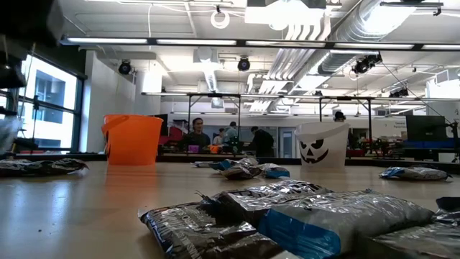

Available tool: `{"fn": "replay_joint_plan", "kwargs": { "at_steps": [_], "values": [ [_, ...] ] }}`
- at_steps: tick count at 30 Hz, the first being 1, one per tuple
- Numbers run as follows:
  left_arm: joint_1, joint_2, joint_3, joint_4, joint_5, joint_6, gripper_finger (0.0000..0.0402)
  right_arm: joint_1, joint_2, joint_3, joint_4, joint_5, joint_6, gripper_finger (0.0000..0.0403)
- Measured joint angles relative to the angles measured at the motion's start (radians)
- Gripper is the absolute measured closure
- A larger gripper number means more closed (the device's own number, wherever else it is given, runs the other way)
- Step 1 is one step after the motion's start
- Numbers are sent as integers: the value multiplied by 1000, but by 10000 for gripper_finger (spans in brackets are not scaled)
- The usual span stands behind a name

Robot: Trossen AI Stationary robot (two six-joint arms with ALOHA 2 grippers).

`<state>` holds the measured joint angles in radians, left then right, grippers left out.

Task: Sort candy
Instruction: Put the blue gummy into the white bucket

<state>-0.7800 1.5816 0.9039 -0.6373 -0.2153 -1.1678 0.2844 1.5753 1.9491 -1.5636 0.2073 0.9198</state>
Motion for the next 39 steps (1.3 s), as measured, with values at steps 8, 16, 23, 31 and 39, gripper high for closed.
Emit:
{"fn": "replay_joint_plan", "kwargs": {
  "at_steps": [8,16,23,31,39],
  "values": [
    [64,-166,10,-10,-158,-34,401,0,0,0,30,13,-5,265],
    [178,-239,149,-17,-376,149,401,0,0,0,187,90,-50,265],
    [281,-239,334,-15,-519,395,401,16,0,0,388,128,-188,265],
    [391,-239,461,13,-662,522,401,32,0,0,505,224,-261,265],
    [435,-234,468,196,-662,632,401,30,5,0,599,345,-329,265]
  ]
}}
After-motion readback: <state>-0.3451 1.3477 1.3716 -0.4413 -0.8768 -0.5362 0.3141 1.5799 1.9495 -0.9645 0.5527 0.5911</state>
